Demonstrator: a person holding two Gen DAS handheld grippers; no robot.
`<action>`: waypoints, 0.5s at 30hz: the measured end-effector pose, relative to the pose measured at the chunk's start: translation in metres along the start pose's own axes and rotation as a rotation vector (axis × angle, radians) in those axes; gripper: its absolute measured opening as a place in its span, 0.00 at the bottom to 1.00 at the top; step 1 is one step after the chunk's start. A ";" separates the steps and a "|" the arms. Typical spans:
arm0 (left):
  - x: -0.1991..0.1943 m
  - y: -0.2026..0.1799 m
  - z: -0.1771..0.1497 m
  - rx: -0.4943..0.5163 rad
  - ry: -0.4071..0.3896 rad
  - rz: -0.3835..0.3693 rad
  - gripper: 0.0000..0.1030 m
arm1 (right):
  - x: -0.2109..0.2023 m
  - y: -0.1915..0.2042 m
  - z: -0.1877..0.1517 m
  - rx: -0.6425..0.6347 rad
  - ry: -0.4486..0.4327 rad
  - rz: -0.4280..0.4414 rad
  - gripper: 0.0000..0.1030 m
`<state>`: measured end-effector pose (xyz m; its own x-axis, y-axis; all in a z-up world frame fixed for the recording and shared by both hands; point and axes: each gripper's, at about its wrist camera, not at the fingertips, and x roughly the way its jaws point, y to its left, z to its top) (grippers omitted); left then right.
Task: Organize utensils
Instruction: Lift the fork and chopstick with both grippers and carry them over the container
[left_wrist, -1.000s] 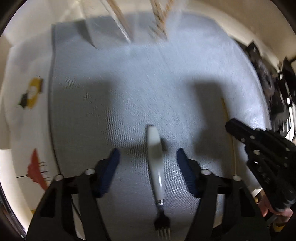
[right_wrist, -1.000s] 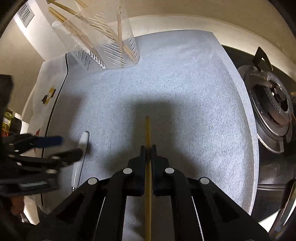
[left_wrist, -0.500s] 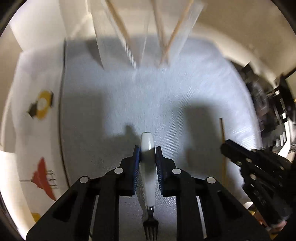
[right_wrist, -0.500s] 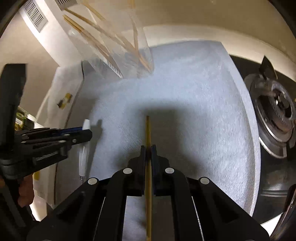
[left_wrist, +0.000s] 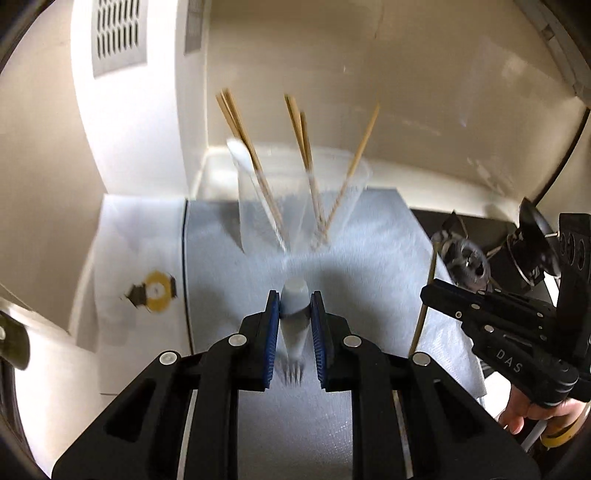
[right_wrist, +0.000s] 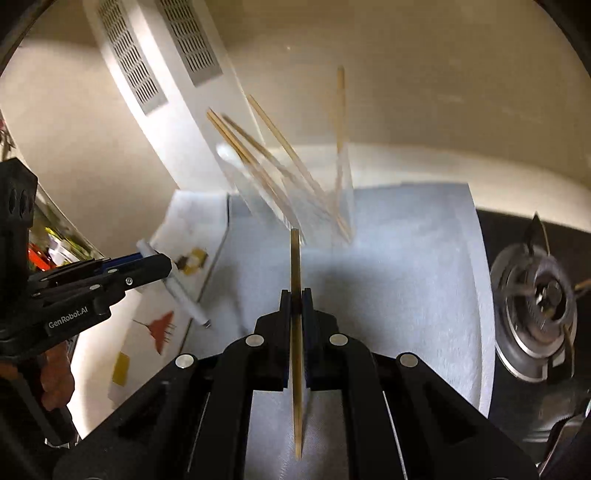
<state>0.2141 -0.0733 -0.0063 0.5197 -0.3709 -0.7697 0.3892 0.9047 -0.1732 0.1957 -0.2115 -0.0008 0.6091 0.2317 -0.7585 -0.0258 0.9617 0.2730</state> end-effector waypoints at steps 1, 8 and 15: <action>-0.006 -0.001 0.003 0.003 -0.009 0.003 0.17 | -0.006 0.002 0.006 -0.010 -0.020 0.000 0.06; -0.046 0.006 0.035 0.022 -0.078 0.024 0.17 | -0.035 0.012 0.050 -0.051 -0.141 -0.020 0.06; -0.079 0.013 0.072 0.048 -0.153 0.032 0.16 | -0.060 0.022 0.097 -0.105 -0.246 -0.041 0.06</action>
<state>0.2321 -0.0475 0.0965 0.6410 -0.3727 -0.6710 0.4042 0.9071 -0.1177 0.2350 -0.2182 0.1080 0.7851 0.1617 -0.5979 -0.0715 0.9825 0.1719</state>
